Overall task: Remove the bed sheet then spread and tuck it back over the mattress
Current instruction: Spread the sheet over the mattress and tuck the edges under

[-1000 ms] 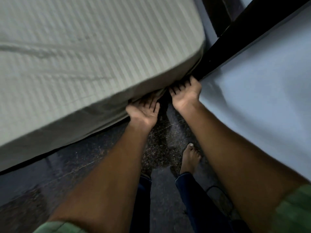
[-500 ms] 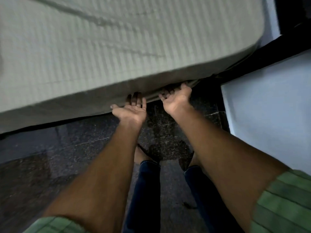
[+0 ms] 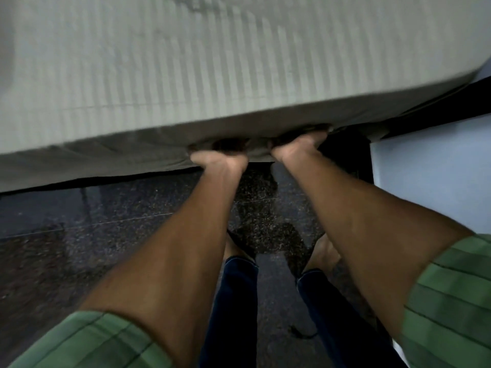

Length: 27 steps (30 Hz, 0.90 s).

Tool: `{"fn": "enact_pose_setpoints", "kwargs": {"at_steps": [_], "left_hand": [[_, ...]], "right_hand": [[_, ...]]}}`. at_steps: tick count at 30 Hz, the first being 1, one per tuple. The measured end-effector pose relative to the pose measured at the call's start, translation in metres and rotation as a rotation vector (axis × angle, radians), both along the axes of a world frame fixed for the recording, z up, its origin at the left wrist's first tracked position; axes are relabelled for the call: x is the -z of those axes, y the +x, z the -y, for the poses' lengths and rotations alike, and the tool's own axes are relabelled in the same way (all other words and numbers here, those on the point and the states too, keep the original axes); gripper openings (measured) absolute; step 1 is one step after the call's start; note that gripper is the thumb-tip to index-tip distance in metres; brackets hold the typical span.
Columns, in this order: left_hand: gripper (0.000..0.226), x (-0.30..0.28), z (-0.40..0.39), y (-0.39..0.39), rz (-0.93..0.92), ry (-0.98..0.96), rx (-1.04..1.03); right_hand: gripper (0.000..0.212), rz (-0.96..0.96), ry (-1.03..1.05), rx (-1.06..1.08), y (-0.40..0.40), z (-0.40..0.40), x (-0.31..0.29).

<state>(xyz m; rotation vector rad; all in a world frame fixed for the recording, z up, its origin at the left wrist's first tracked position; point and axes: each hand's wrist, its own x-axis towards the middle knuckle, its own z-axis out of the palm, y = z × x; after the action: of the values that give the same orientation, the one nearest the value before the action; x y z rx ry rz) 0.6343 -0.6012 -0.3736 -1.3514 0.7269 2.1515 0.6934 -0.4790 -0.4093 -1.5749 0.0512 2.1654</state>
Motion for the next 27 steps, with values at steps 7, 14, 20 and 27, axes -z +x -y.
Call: {"fn": "enact_pose_setpoints", "kwargs": {"at_steps": [7, 14, 20, 27], "left_hand": [[0.047, 0.008, 0.050, 0.020, 0.023, -0.226, 0.513], [0.050, 0.027, 0.059, 0.021, 0.069, -0.252, 0.526], [0.034, 0.025, 0.045, 0.013, 0.070, -0.295, 0.348], [0.057, 0.017, 0.021, 0.008, 0.032, -0.196, 0.117]], "right_hand": [[0.038, 0.315, 0.104, -0.442, 0.057, 0.034, -0.002], [0.011, 0.348, 0.081, -0.457, 0.040, 0.046, 0.005], [0.010, 0.276, 0.040, -0.215, 0.010, 0.019, 0.021], [0.050, 0.192, 0.083, -0.009, -0.005, 0.031, 0.016]]}}
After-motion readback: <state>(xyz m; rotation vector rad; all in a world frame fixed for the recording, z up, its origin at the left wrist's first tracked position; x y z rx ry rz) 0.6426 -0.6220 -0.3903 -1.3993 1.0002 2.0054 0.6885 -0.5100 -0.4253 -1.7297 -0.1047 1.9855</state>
